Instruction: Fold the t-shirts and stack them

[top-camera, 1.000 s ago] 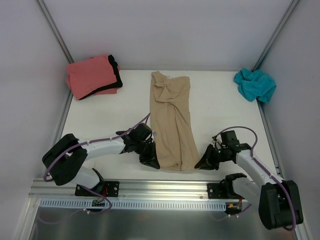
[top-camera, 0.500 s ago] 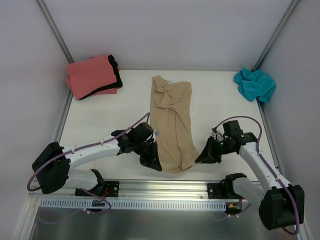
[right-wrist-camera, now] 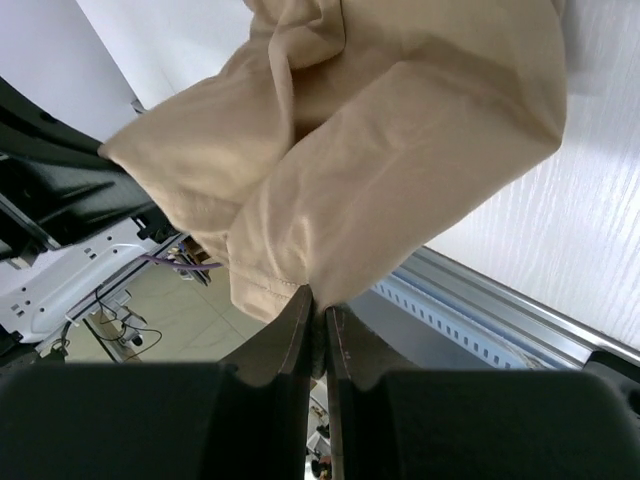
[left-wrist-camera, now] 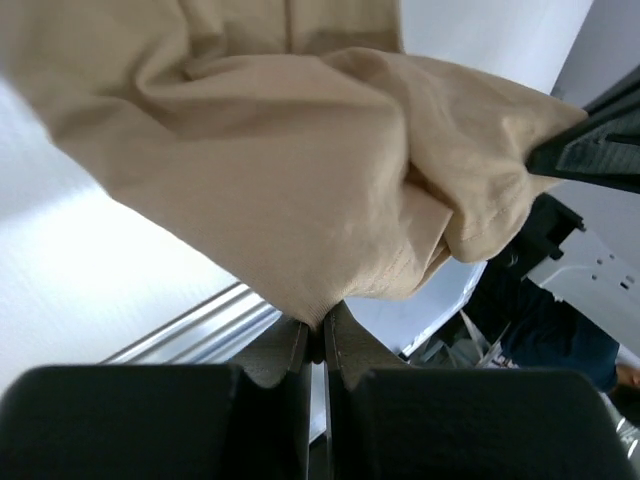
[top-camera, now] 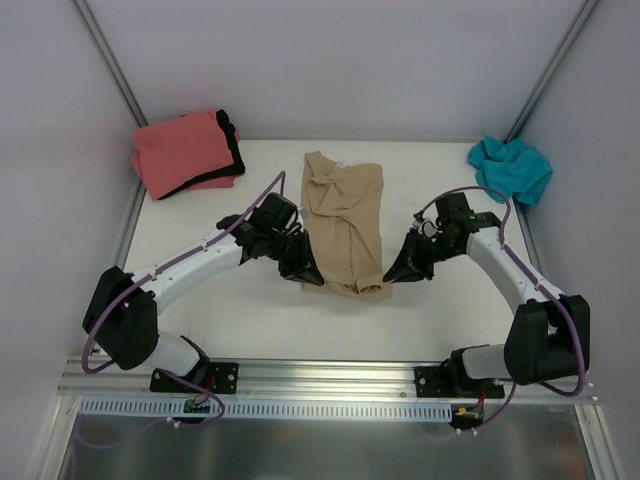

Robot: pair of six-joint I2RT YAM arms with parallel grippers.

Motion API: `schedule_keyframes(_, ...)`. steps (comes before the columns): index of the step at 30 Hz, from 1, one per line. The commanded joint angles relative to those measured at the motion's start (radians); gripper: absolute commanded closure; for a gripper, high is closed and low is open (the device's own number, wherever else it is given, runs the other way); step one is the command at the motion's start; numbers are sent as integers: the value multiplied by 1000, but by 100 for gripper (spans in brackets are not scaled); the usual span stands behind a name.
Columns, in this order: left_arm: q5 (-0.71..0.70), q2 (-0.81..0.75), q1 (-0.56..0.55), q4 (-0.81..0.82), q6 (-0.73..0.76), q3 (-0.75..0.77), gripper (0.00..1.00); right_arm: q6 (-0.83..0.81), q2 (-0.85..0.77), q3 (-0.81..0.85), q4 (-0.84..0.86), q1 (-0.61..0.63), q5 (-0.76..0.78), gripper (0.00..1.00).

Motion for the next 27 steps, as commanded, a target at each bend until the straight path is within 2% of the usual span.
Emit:
schedule_keyframes(1, -9, 16, 70, -62, 85, 33, 100, -22, 58, 105, 5, 5, 2, 89)
schedule_keyframes(5, -5, 63, 160, -65, 128, 42, 100, -26, 180, 196, 25, 4, 9, 89)
schedule_keyframes(10, 27, 158, 209, -69, 179, 105, 100, -45, 325, 334, 25, 4, 22, 89)
schedule_keyframes(16, 66, 347, 245, -80, 214, 280, 100, -49, 529, 535, 13, 2, 20, 89)
schedule_keyframes(21, 116, 543, 277, -118, 242, 502, 100, -45, 670, 708, -7, -4, 25, 87)
schedule_keyframes(22, 116, 568, 281, -128, 248, 538, 93, -43, 714, 733, -7, -6, 26, 86)
schedule_keyframes(23, 107, 589, 286, -141, 253, 602, 79, -48, 737, 760, -9, -6, 44, 70)
schedule_keyframes(24, 71, 621, 298, -160, 254, 631, 47, -53, 760, 797, -19, -9, 60, 20)
schedule_keyframes(25, 57, 629, 306, -177, 254, 651, 23, -59, 783, 874, -32, -10, 64, 1)
schedule_keyframes(26, 43, 622, 311, -175, 256, 665, 2, -59, 817, 911, -35, -13, 77, 1)
schedule_keyframes(27, -4, 610, 323, -172, 250, 664, 1, -57, 832, 948, -43, -21, 83, 1)
